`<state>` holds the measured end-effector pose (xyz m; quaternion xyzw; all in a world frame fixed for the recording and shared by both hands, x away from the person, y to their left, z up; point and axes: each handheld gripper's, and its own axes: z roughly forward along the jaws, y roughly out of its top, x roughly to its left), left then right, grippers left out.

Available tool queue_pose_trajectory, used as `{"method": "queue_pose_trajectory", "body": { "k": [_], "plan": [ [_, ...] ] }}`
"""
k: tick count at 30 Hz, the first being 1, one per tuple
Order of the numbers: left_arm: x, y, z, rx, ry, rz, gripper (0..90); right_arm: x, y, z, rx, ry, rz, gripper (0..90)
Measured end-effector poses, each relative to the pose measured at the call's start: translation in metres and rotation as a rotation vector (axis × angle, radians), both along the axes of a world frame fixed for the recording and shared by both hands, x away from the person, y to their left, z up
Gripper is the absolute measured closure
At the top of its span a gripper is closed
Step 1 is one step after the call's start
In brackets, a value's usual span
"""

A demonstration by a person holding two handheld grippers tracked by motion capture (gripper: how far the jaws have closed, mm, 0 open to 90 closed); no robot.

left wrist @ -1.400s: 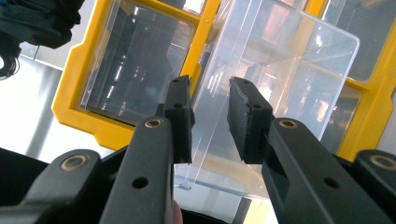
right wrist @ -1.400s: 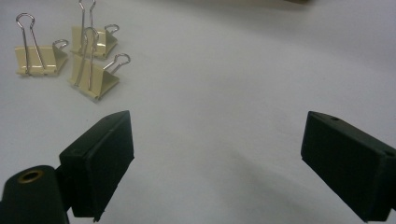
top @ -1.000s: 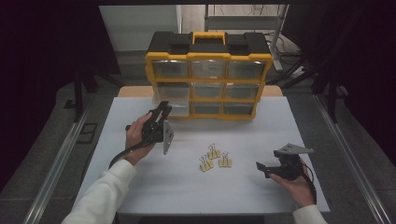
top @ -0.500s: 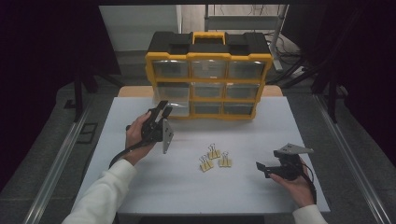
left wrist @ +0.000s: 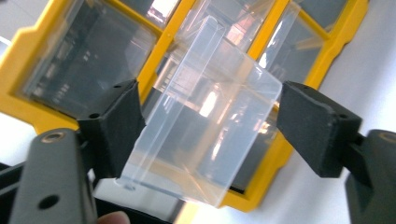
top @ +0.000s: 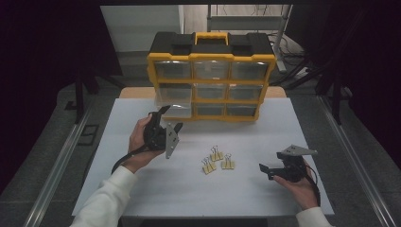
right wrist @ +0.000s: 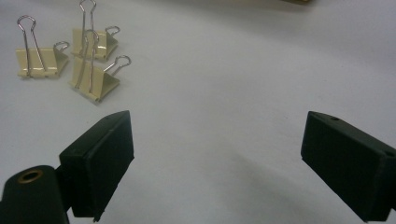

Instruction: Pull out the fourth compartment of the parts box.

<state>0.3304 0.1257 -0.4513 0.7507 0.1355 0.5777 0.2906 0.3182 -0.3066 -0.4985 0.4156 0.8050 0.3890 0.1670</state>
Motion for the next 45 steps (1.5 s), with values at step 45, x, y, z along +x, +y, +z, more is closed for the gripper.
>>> {"method": "queue_pose_trajectory", "body": {
  "k": [45],
  "plan": [
    [-0.03, 0.016, 0.016, -0.456, 0.618, -0.167, 12.5, 0.0, 0.002, 0.001, 0.014, -0.003, 0.018, 9.8]
  ]
}}
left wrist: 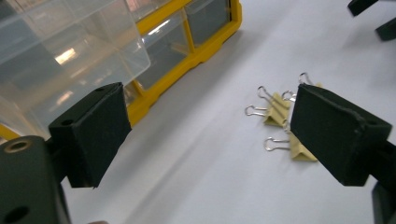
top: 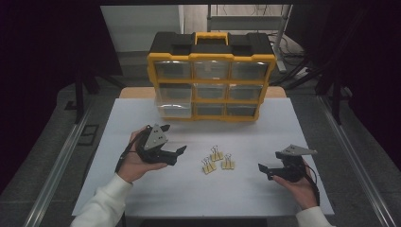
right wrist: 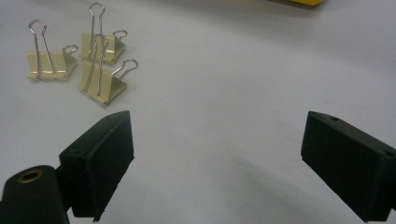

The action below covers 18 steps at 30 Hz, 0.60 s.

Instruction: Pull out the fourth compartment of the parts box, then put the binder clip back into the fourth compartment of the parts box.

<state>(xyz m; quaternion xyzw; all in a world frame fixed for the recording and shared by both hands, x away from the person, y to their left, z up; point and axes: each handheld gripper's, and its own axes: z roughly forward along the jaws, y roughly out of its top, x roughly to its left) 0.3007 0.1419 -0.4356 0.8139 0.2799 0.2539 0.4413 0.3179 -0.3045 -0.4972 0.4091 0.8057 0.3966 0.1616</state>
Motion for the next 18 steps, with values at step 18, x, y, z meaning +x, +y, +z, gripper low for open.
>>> {"method": "queue_pose_trajectory", "body": {
  "k": [18],
  "plan": [
    [0.0038, -0.0002, 0.0007, -0.123, 0.149, -0.022, 11.7, -0.0008, 0.0003, 0.0013, 0.003, -0.012, 0.001, 9.9]
  ]
}}
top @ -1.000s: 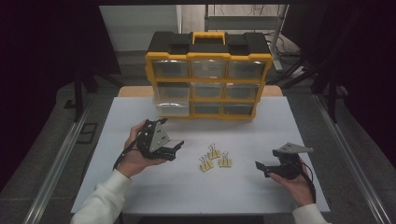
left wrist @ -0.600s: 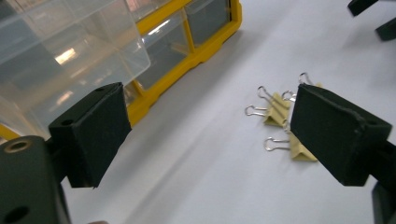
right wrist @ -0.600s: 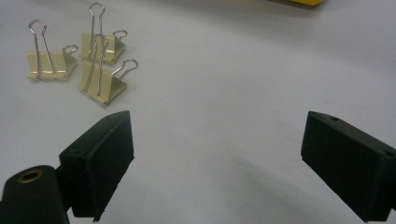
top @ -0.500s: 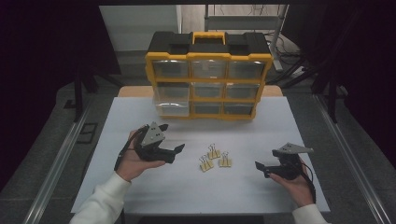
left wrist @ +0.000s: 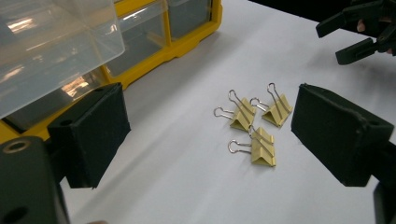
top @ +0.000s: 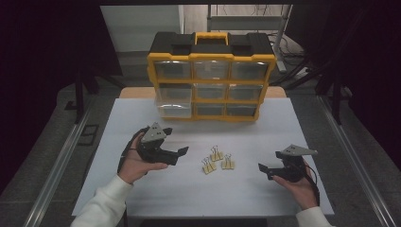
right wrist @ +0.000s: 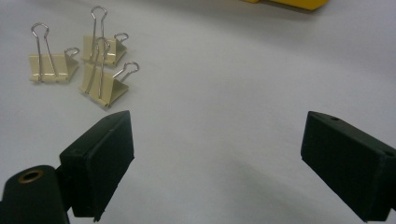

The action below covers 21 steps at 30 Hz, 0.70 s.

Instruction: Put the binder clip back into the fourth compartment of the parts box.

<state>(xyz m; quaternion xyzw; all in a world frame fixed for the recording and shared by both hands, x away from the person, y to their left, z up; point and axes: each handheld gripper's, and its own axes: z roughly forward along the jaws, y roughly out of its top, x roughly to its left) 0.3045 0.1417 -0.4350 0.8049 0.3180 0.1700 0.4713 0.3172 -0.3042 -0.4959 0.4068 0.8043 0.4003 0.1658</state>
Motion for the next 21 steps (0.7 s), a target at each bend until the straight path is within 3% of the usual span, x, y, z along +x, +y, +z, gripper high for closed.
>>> {"method": "queue_pose_trajectory", "body": {
  "k": [8, 11, 21],
  "plan": [
    [0.001, -0.002, -0.004, 0.0, 0.029, -0.018, 12.0, -0.001, 0.0, 0.0, -0.001, 0.004, -0.003, 9.9],
    [0.003, -0.003, -0.008, -0.018, 0.061, -0.032, 13.1, -0.001, 0.0, 0.0, -0.004, 0.004, -0.002, 9.9],
    [0.012, -0.016, -0.023, -0.013, 0.157, -0.064, 13.8, -0.001, 0.001, -0.001, -0.008, 0.005, -0.001, 9.9]
  ]
}}
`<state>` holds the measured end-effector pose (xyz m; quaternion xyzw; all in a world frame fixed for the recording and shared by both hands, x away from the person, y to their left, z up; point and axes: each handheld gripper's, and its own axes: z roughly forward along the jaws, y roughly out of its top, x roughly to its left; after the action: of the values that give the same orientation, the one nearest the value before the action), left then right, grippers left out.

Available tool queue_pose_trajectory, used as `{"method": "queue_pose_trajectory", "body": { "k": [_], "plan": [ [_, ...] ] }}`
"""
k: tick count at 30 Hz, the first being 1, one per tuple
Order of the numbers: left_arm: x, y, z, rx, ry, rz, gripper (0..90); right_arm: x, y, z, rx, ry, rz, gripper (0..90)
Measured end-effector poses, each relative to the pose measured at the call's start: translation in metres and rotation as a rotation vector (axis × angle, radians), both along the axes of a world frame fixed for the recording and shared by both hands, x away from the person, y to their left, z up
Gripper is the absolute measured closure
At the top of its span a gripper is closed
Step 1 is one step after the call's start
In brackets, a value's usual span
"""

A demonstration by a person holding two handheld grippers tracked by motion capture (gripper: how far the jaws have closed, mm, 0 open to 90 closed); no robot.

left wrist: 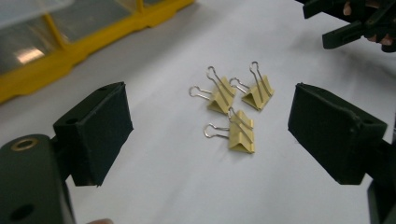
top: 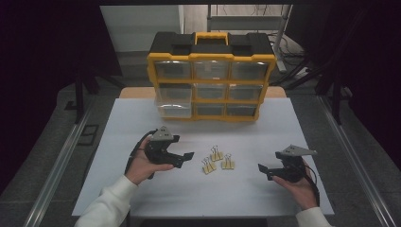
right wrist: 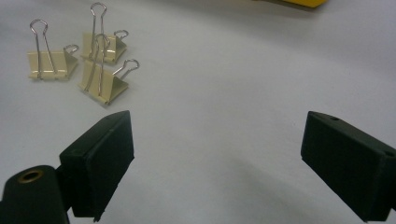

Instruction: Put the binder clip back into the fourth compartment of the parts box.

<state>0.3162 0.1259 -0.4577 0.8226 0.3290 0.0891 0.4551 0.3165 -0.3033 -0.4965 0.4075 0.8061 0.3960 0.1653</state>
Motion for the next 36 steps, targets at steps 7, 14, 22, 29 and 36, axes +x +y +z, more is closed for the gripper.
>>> {"method": "queue_pose_trajectory", "body": {
  "k": [7, 14, 22, 29, 36],
  "plan": [
    [0.008, -0.016, -0.008, 0.002, 0.058, -0.043, 13.5, 0.0, 0.0, 0.0, -0.001, 0.001, -0.002, 9.9],
    [0.012, -0.028, -0.016, 0.035, 0.082, -0.059, 13.9, -0.001, 0.0, 0.001, 0.0, -0.003, 0.001, 9.9],
    [0.018, -0.038, -0.025, 0.053, 0.123, -0.066, 14.0, -0.001, 0.0, 0.001, 0.0, -0.002, 0.002, 9.9],
    [0.024, -0.047, -0.032, 0.063, 0.156, -0.072, 14.6, -0.001, 0.0, 0.0, -0.002, 0.0, 0.001, 9.9],
    [0.029, -0.053, -0.04, 0.08, 0.187, -0.07, 16.6, -0.001, 0.0, 0.001, -0.001, 0.0, 0.001, 9.9]
  ]
}}
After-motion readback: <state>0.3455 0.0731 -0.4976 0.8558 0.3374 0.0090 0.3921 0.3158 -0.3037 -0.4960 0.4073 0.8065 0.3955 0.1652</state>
